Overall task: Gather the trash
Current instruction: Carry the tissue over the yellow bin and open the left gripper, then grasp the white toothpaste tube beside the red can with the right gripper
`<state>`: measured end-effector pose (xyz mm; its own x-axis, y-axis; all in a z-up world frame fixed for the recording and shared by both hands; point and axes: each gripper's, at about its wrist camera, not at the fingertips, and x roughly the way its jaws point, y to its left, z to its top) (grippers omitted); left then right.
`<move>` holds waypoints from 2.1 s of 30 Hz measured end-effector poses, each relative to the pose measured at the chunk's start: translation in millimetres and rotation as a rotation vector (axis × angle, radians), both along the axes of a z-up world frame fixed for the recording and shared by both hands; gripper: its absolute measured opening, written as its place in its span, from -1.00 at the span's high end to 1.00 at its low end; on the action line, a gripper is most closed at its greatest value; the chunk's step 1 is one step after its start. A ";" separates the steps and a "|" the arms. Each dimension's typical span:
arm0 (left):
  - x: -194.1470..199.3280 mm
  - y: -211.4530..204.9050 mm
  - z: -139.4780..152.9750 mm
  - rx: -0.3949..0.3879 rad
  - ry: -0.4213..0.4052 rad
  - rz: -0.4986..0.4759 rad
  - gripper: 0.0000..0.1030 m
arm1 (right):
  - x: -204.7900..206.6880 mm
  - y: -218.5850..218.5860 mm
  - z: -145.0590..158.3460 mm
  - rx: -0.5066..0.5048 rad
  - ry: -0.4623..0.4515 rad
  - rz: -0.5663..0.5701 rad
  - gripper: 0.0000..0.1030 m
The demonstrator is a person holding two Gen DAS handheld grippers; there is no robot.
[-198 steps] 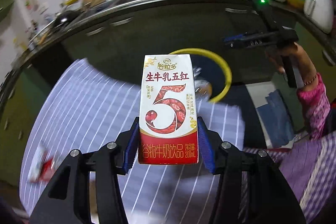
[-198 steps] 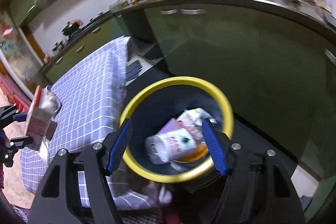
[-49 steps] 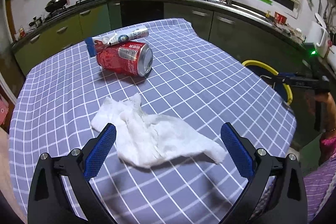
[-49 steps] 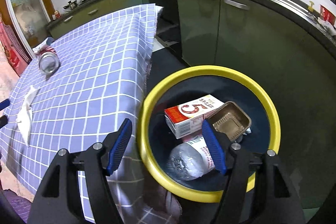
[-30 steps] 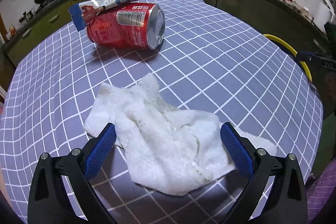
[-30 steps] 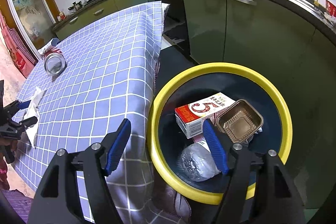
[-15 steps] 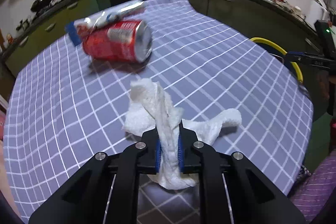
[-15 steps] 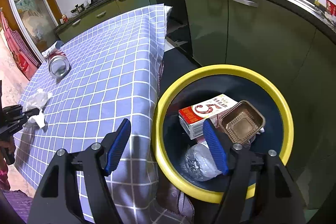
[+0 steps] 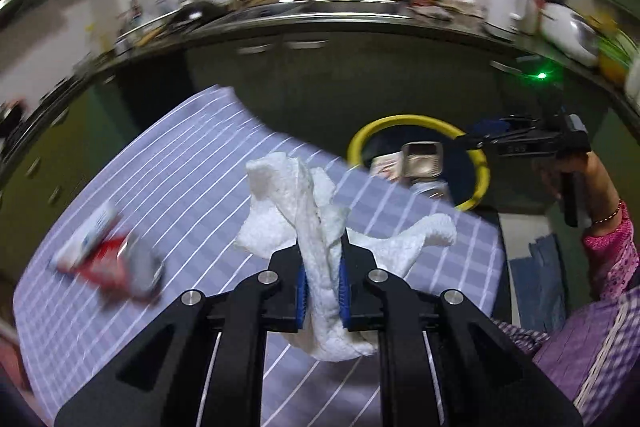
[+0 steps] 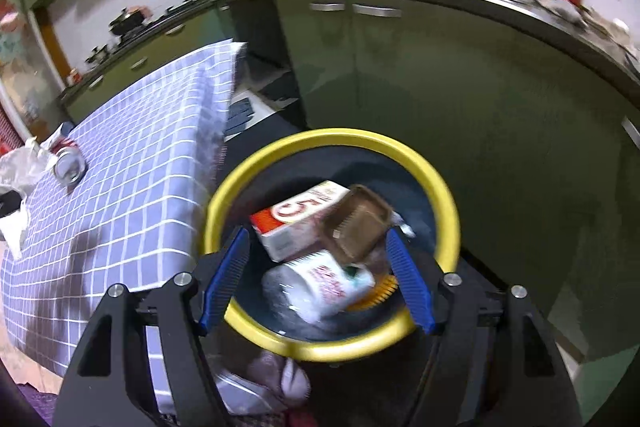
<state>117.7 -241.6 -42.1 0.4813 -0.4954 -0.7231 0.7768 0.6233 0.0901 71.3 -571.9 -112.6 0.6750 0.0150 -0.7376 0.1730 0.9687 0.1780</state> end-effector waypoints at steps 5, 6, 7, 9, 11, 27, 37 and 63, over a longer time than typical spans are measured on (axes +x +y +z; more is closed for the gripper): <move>6.3 -72.6 4.9 0.009 0.004 -0.131 0.75 | -17.3 -25.2 -2.4 0.003 -0.003 -0.068 -0.31; 9.1 -84.2 4.6 0.007 0.014 -0.146 0.75 | -20.1 -29.5 -2.5 0.006 -0.006 -0.079 -0.31; 13.4 -101.0 3.9 0.004 0.028 -0.162 0.75 | -22.9 -35.3 -2.9 0.012 -0.009 -0.092 -0.31; 22.9 -132.4 -0.9 0.006 0.052 -0.192 0.75 | -28.0 -42.1 -3.1 0.020 -0.016 -0.110 -0.31; 29.5 -159.2 -8.2 0.016 0.068 -0.214 0.75 | -32.7 -50.6 -4.4 0.030 -0.021 -0.129 -0.31; 66.9 -249.3 -75.9 0.062 0.207 -0.175 -0.59 | -45.8 -84.3 -13.5 0.074 -0.024 -0.209 -0.37; 25.5 -120.0 -17.6 -0.091 0.101 -0.073 -0.68 | -24.9 -60.1 -12.9 0.064 -0.010 -0.133 -0.38; -44.8 221.6 -35.0 -0.096 -0.048 0.690 -0.88 | 149.2 244.3 70.5 0.050 -0.023 0.780 -0.42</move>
